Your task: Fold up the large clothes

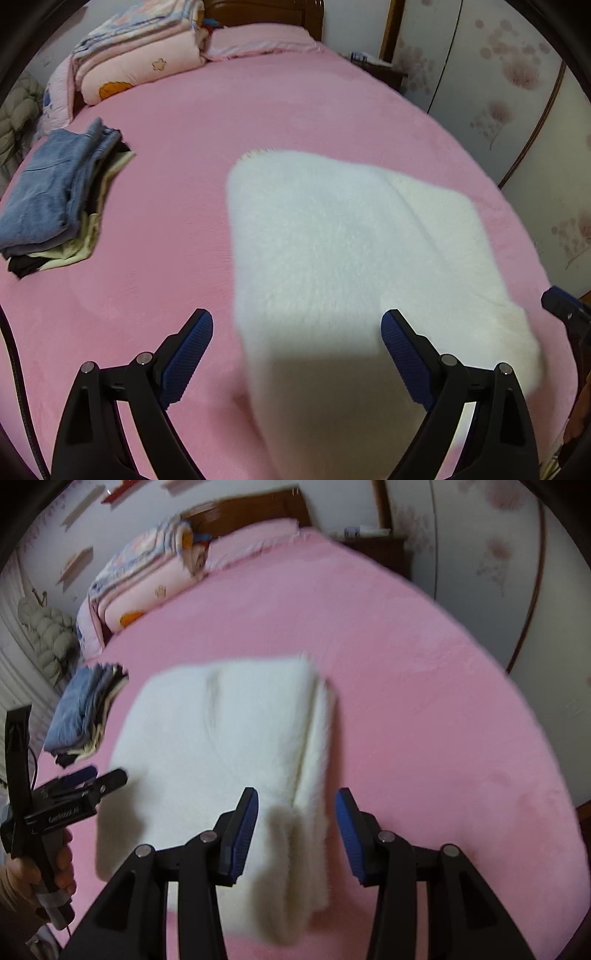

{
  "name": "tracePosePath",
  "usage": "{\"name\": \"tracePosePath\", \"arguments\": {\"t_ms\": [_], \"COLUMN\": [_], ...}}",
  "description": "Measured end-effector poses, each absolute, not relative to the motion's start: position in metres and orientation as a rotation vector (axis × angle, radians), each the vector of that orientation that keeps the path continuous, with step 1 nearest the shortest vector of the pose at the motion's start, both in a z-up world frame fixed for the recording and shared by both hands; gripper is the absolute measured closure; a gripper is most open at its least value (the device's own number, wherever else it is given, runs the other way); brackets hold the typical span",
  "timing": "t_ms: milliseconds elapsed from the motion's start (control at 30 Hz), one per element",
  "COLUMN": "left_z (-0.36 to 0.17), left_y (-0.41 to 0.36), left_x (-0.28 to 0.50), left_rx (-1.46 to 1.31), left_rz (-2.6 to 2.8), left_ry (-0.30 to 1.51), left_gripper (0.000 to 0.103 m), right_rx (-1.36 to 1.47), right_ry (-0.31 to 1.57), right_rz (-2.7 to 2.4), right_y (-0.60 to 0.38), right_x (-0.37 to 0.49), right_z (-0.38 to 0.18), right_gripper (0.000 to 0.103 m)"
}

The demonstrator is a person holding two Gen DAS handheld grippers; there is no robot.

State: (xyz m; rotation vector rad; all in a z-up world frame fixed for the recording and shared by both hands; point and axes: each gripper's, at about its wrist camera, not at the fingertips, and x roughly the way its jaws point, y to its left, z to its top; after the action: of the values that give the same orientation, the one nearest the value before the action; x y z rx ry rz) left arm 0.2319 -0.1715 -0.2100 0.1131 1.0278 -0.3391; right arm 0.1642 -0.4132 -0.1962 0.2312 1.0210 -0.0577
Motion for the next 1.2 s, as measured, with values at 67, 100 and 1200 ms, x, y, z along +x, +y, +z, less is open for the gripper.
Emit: {"name": "tracePosePath", "arguments": {"t_ms": [67, 100, 1200], "left_z": [-0.202, -0.2, -0.203], "left_y": [-0.164, -0.161, -0.151], "left_x": [0.218, 0.213, 0.189], "left_rx": [0.115, 0.12, 0.149], "left_rz": [-0.354, -0.359, -0.35], "left_ry": [1.011, 1.004, 1.195], "left_gripper": [0.015, 0.026, 0.023], "right_rx": [0.183, 0.163, 0.184], "right_ry": [0.987, 0.989, 1.235], "right_rz": [-0.046, -0.032, -0.06], "right_y": [-0.405, -0.398, -0.374], "right_x": [0.153, 0.149, 0.135], "right_z": [-0.183, -0.179, -0.22], "right_gripper": [0.06, 0.068, 0.1]}}
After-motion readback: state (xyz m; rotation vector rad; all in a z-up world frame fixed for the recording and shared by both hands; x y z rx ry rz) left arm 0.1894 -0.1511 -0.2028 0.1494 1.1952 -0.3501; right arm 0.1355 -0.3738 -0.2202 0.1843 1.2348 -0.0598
